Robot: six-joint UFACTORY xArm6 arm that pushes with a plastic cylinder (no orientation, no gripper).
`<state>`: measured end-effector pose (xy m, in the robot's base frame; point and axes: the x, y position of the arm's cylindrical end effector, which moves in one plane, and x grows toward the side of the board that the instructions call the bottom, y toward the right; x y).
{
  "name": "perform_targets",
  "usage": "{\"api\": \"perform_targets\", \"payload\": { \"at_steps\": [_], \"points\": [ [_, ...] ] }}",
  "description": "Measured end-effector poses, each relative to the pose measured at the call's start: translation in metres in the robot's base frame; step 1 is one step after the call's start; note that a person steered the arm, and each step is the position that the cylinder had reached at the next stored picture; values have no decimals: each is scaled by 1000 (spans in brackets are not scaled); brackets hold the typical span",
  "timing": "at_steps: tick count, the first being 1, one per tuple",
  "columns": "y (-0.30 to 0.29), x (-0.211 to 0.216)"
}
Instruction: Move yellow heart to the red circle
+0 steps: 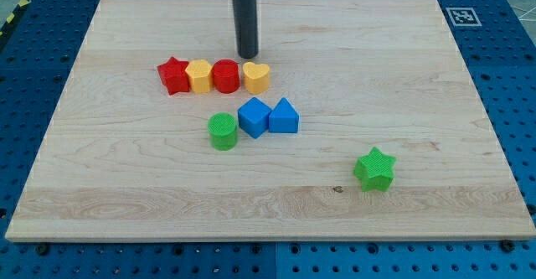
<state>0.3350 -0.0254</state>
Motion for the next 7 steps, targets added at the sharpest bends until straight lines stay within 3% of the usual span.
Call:
{"api": "perform_targets", "payload": {
  "at_steps": [4, 7],
  "points": [
    [140, 51],
    [158, 84]
  ]
}}
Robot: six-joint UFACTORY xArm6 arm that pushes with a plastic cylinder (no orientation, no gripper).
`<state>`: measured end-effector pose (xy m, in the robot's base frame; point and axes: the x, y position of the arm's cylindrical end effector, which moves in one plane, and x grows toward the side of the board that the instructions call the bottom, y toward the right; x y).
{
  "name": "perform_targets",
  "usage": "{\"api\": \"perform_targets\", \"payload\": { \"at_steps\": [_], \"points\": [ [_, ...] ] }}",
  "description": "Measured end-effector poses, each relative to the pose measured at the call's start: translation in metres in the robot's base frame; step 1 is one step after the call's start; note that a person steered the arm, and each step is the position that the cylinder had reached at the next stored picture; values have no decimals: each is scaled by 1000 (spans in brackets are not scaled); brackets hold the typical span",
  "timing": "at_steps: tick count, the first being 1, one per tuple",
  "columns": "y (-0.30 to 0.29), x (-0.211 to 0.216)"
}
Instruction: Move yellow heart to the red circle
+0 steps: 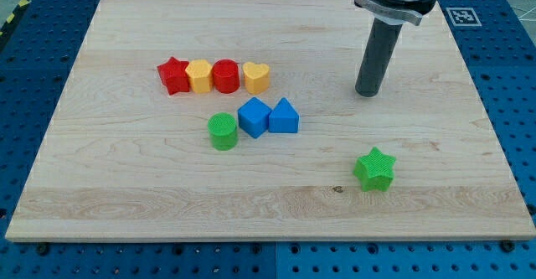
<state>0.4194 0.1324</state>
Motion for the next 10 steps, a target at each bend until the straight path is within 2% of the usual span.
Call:
{"api": "perform_targets", "payload": {
  "at_steps": [1, 3, 5, 10],
  "points": [
    [-15, 12],
    [-52, -5],
    [-64, 12],
    [-126, 13]
  ]
}}
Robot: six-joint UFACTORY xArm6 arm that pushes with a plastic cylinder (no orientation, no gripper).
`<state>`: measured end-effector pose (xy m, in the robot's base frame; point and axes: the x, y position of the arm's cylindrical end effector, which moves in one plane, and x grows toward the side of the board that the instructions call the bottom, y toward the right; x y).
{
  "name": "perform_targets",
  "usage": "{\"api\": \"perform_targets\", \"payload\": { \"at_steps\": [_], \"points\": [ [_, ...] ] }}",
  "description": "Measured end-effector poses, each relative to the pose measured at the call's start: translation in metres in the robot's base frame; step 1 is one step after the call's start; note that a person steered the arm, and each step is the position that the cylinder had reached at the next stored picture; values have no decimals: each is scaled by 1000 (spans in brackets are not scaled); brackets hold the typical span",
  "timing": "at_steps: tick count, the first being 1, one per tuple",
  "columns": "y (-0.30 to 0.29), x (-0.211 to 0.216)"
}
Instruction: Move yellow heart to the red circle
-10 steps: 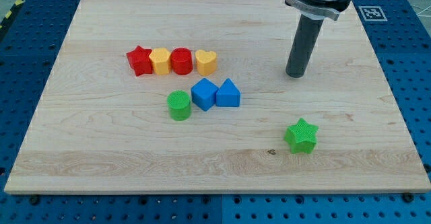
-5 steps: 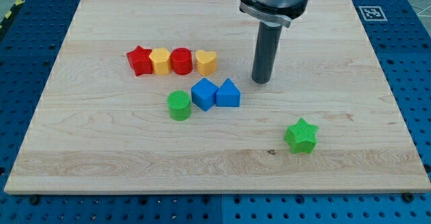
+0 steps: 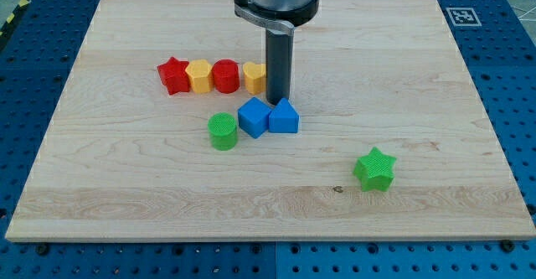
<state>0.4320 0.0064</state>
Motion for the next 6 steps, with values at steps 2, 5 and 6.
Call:
{"api": "perform_targets", "payload": {
  "at_steps": [2, 5, 6],
  "points": [
    [-1, 0],
    [-1, -7],
    [-1, -11]
  ]
}}
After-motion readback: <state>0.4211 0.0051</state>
